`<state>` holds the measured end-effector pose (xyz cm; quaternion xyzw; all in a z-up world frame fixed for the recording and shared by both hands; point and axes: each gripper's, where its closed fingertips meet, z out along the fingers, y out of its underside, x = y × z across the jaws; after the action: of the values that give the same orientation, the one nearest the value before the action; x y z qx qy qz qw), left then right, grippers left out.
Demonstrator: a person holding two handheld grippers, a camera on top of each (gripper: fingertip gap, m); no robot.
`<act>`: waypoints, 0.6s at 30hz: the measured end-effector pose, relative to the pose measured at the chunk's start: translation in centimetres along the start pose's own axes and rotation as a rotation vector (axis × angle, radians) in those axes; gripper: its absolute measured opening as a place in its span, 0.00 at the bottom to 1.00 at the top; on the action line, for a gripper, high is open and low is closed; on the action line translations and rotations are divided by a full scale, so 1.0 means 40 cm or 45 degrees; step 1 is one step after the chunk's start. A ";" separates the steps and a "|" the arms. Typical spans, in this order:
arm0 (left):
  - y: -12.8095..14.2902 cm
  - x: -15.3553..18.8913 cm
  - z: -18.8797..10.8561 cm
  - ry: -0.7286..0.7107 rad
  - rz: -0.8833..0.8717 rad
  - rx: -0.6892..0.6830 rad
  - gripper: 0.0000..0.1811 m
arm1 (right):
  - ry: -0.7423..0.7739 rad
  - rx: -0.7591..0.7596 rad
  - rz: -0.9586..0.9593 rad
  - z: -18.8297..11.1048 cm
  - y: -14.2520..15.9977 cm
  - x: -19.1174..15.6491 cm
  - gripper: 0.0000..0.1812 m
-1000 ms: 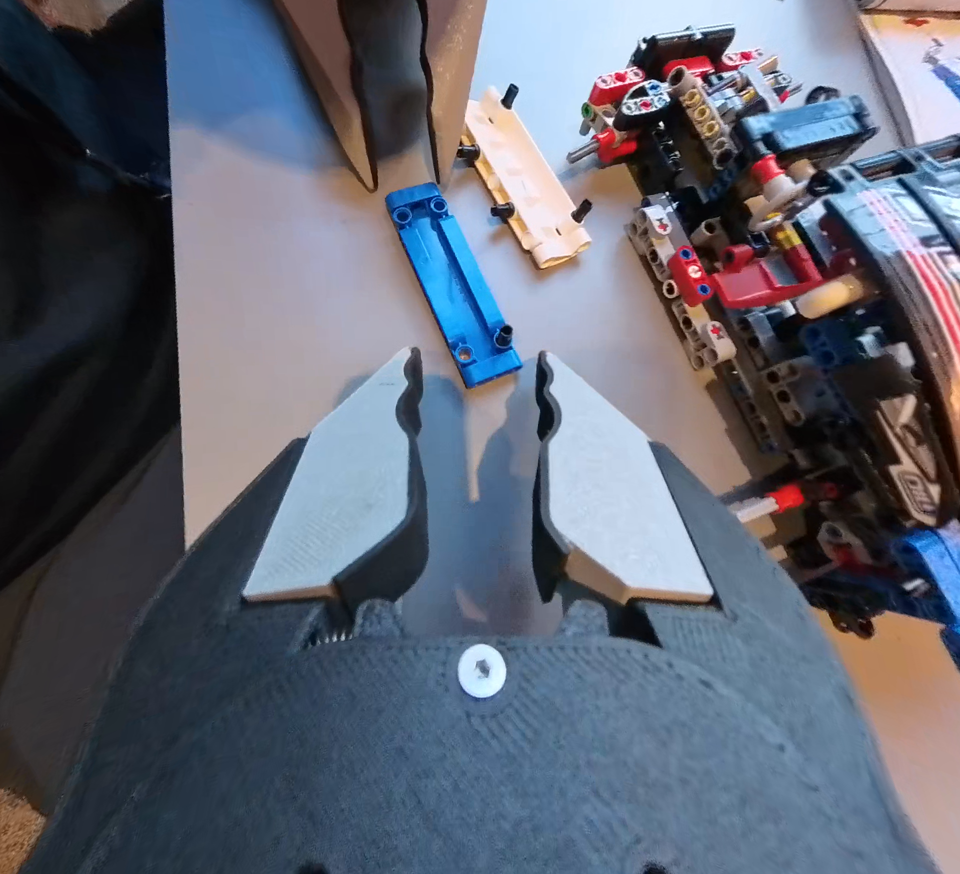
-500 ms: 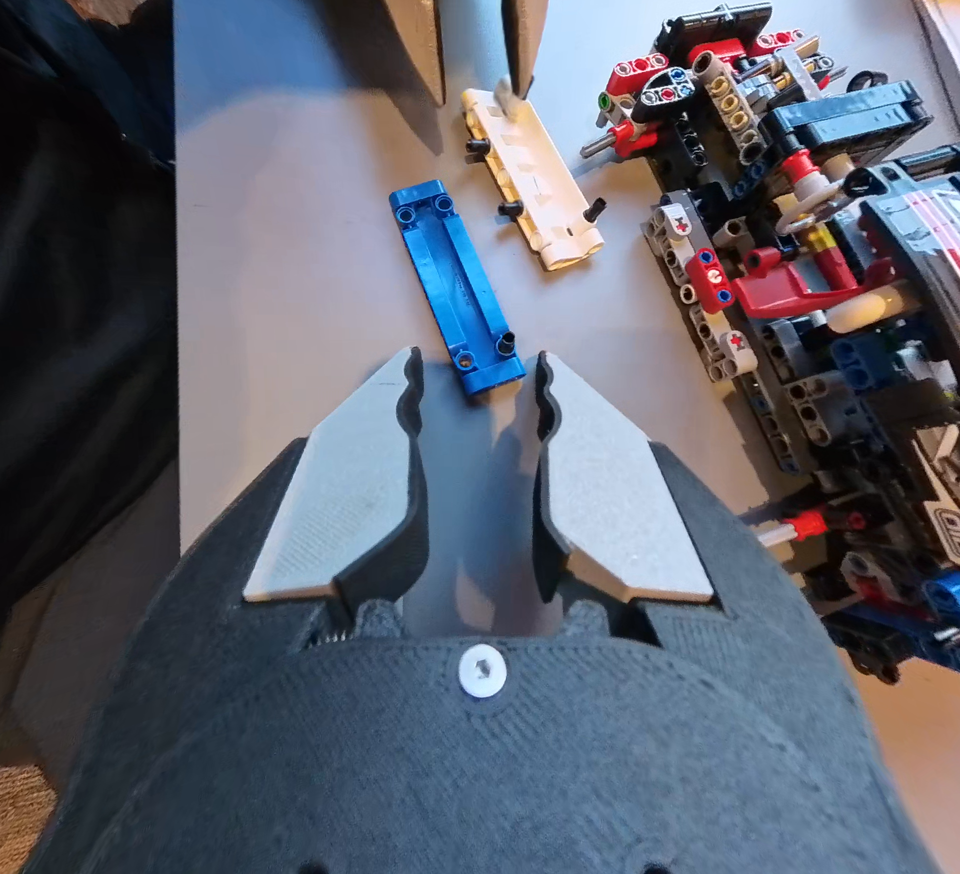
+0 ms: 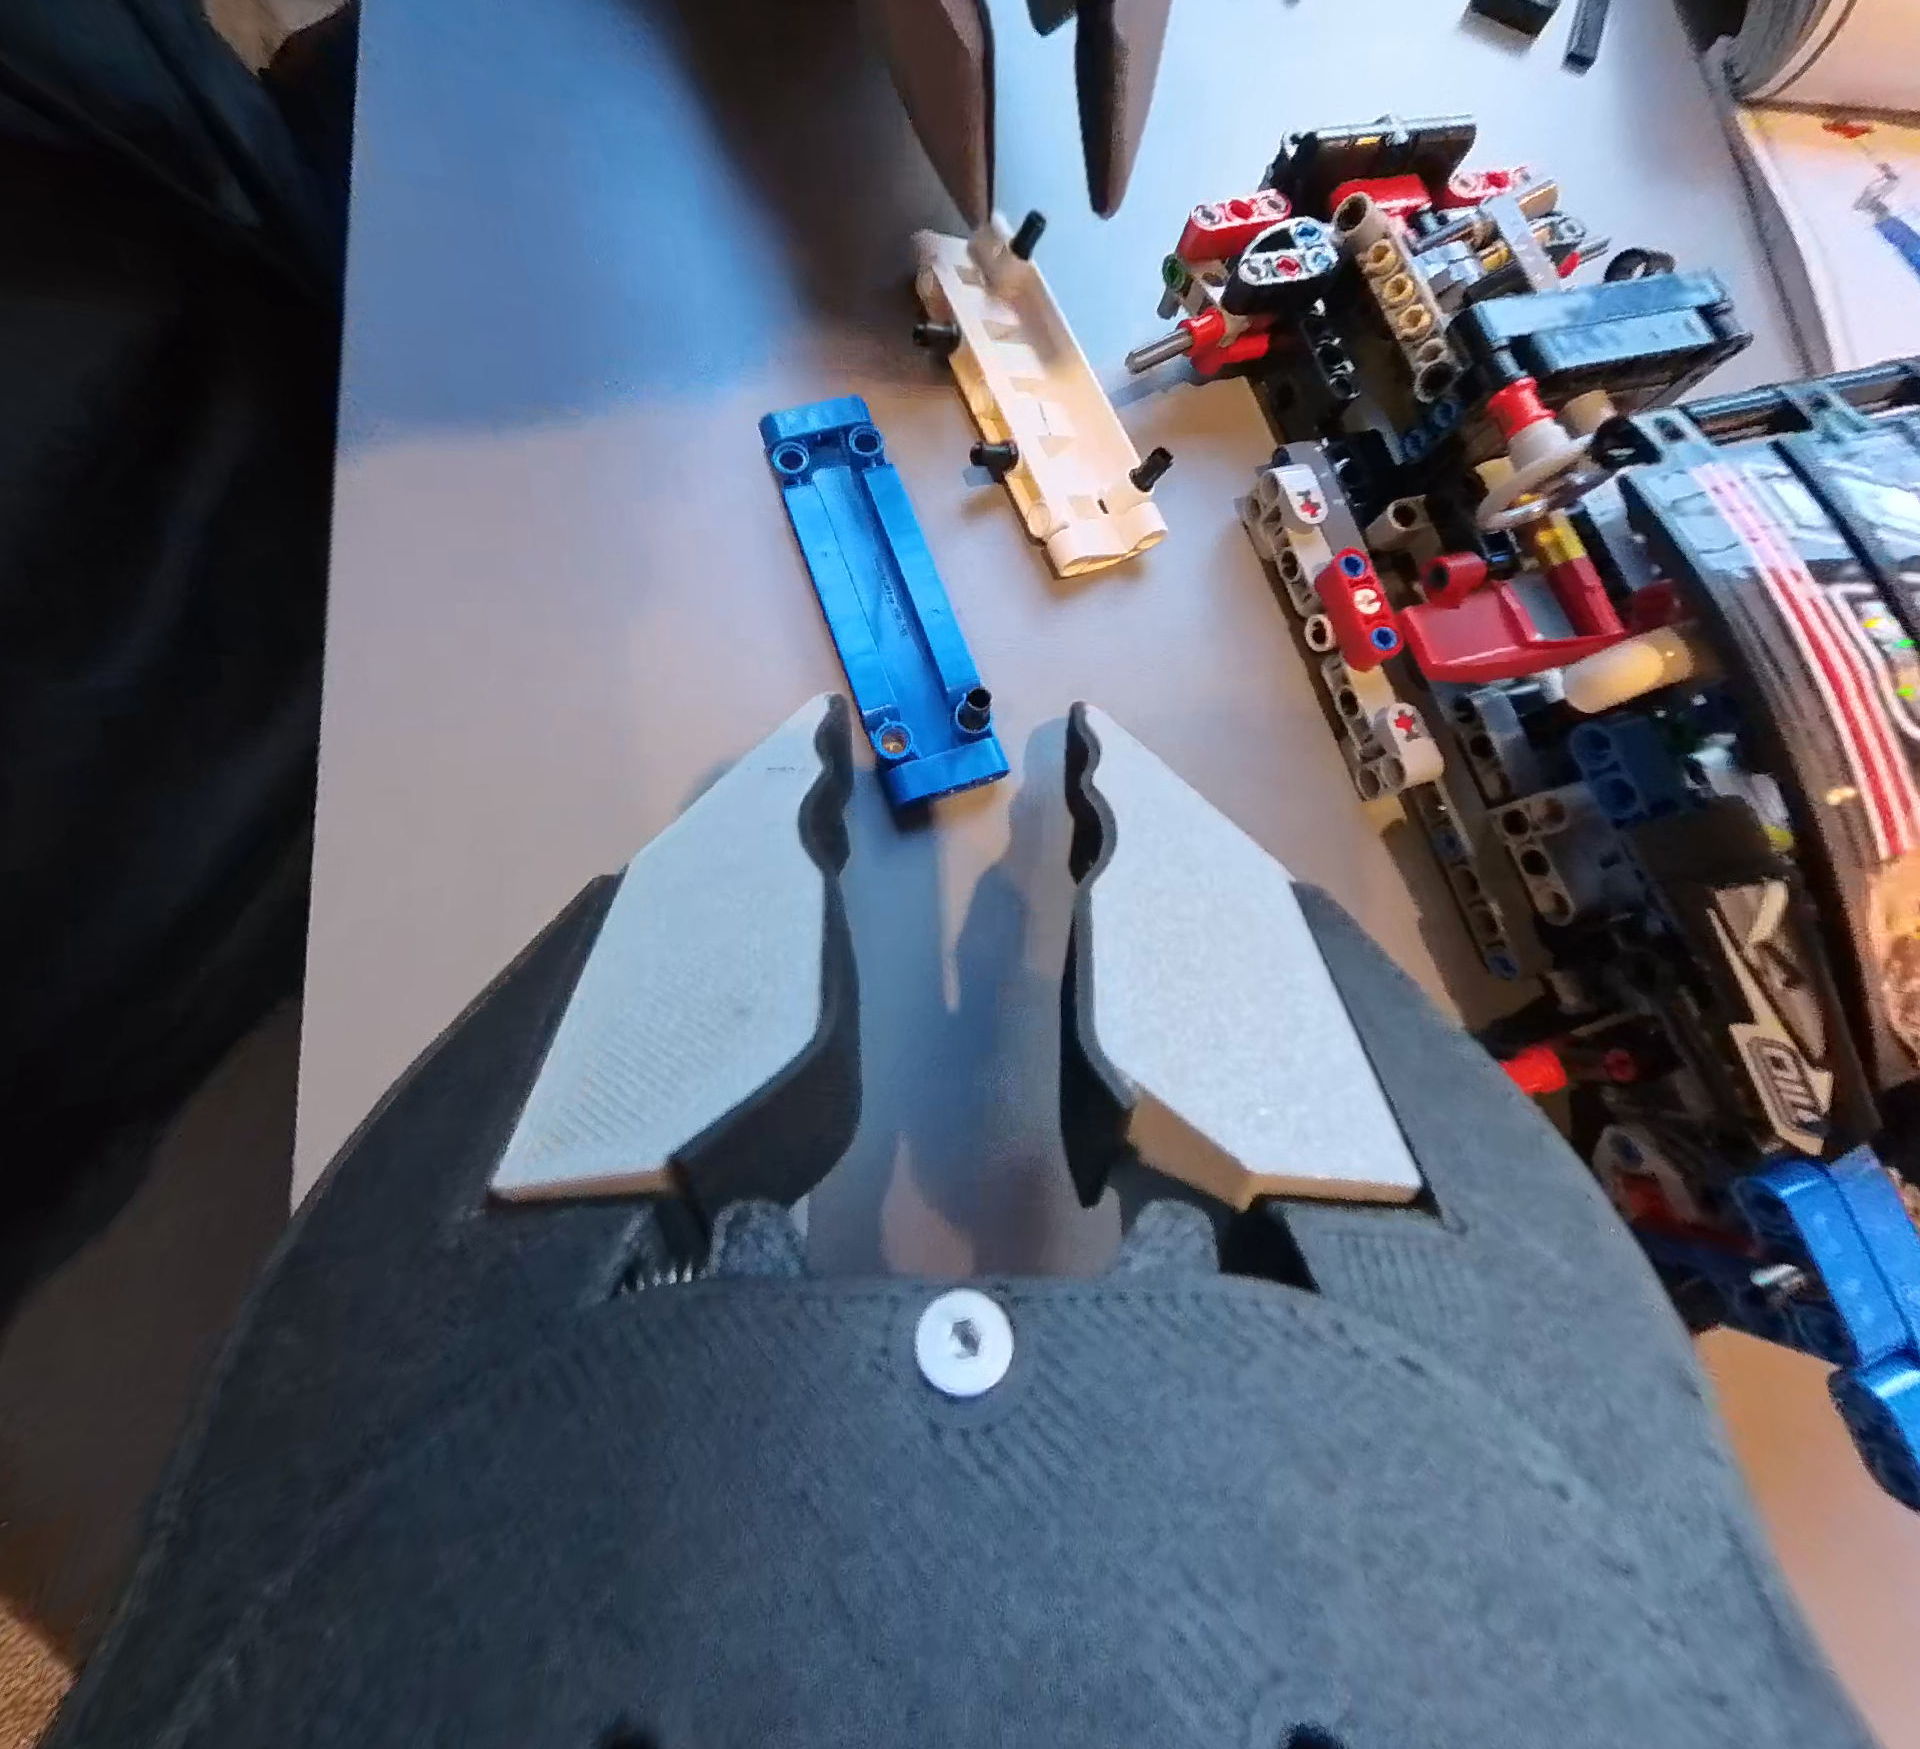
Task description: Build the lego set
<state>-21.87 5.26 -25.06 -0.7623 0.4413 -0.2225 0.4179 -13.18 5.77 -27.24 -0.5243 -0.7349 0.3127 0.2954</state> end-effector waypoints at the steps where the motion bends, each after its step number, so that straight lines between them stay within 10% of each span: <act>1: 0.001 -0.002 0.001 0.001 -0.005 -0.002 0.10 | 0.002 0.018 -0.001 -0.003 -0.004 0.001 0.21; 18: 0.007 -0.013 -0.004 -0.029 -0.019 -0.036 0.13 | 0.008 0.012 -0.005 0.001 -0.003 0.005 0.25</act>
<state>-22.38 5.55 -25.20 -0.7738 0.4341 -0.2107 0.4104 -13.32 5.91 -27.15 -0.5227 -0.7334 0.3138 0.3008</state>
